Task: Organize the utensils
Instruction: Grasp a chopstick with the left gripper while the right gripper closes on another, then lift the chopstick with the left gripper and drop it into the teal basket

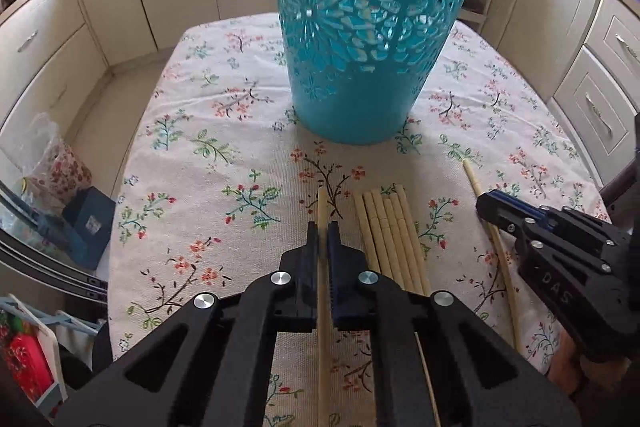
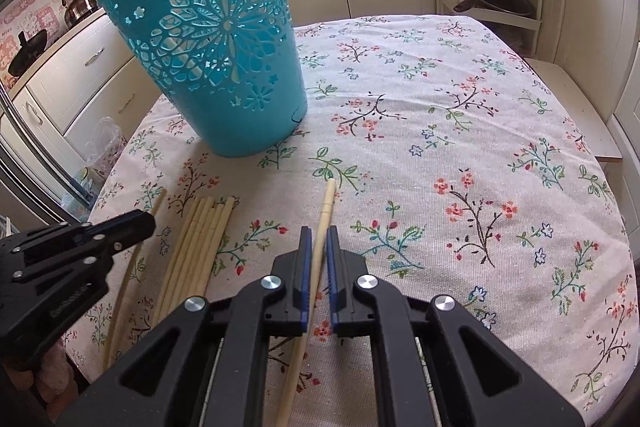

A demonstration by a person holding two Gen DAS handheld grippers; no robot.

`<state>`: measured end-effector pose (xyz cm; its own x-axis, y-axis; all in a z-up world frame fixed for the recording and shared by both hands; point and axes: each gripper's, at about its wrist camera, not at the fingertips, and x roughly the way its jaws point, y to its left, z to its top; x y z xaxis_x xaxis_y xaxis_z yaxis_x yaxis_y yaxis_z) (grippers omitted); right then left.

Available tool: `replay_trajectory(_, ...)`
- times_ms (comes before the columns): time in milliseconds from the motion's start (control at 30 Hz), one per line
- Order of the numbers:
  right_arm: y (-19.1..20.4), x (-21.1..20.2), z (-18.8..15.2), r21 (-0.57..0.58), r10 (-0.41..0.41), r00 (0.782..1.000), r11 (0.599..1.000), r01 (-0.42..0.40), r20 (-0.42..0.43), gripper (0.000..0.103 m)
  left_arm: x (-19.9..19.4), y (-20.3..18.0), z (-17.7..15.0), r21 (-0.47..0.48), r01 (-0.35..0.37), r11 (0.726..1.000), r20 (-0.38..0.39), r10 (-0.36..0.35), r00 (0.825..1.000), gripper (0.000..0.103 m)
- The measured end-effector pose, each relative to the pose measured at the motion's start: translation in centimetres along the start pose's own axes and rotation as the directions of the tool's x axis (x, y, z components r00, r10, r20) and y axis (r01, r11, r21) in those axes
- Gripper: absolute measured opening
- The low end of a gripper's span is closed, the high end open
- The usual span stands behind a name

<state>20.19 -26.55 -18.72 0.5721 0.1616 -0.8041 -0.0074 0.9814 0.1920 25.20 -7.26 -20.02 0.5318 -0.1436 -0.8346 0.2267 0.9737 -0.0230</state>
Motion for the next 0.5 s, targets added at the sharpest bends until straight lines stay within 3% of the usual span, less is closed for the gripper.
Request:
replay_trajectory(300, -0.3, -0.1, 0.0, 0.019, 0.016, 1.0, 1.0, -0.016, 0.008, 0.008, -3.0, 0.1, 0.4, 0.019, 0.005, 1.0, 0.101, -0.007, 0.995, 0.005)
replay_trajectory(500, -0.4, -0.1, 0.0, 0.016, 0.015, 1.0, 1.0, -0.015, 0.011, 0.008, -5.7, 1.1, 1.0, -0.008, 0.064, 0.998, 0.179, -0.061, 0.982, 0.005)
